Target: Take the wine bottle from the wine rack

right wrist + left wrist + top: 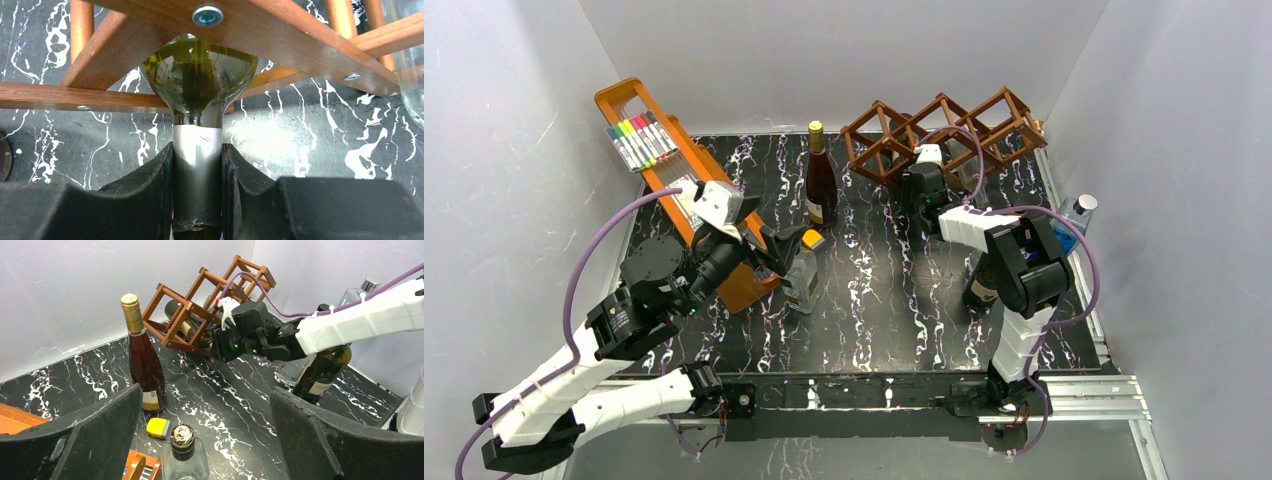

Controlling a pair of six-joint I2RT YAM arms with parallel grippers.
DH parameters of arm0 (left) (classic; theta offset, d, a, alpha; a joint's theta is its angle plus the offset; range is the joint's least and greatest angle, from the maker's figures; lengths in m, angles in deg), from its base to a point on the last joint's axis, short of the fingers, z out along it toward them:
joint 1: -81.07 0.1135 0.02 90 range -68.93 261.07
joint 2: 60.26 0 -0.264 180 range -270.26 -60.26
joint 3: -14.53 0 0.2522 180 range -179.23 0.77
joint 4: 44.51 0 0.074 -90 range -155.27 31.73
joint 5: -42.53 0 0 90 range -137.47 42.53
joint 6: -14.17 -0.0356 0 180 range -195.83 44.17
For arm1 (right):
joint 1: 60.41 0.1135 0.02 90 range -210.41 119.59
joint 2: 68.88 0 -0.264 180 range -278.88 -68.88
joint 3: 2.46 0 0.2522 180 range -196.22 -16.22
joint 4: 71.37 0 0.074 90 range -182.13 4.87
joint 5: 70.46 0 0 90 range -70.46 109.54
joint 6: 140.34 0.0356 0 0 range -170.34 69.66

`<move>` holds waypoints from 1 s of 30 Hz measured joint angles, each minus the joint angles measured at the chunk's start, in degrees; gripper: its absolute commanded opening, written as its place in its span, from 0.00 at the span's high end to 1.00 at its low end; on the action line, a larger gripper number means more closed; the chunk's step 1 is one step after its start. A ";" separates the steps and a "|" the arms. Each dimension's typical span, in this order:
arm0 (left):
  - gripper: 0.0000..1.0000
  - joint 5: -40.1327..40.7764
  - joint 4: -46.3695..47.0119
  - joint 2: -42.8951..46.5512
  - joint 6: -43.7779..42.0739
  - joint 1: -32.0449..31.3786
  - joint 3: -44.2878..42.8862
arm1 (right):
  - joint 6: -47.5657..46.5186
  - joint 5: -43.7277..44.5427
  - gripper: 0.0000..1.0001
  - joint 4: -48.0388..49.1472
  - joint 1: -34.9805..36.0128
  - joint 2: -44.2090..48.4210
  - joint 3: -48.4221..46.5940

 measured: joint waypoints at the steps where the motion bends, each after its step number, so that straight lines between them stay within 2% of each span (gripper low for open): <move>1: 0.02 0.00 0.04 0.00 0.02 0.00 0.00 | -0.42 0.24 1.00 -0.11 0.09 0.11 0.07; 11: 0.02 -0.09 0.28 -0.07 0.00 0.00 0.52 | -5.51 4.83 1.00 -1.42 2.51 7.56 7.87; 20: 0.02 -0.83 0.28 -0.59 0.00 0.00 0.59 | -4.66 3.30 1.00 -3.98 2.95 13.42 12.74; 30: 0.02 -1.57 0.44 -1.20 0.02 0.00 0.66 | 2.78 1.33 1.00 -17.33 3.76 21.64 12.87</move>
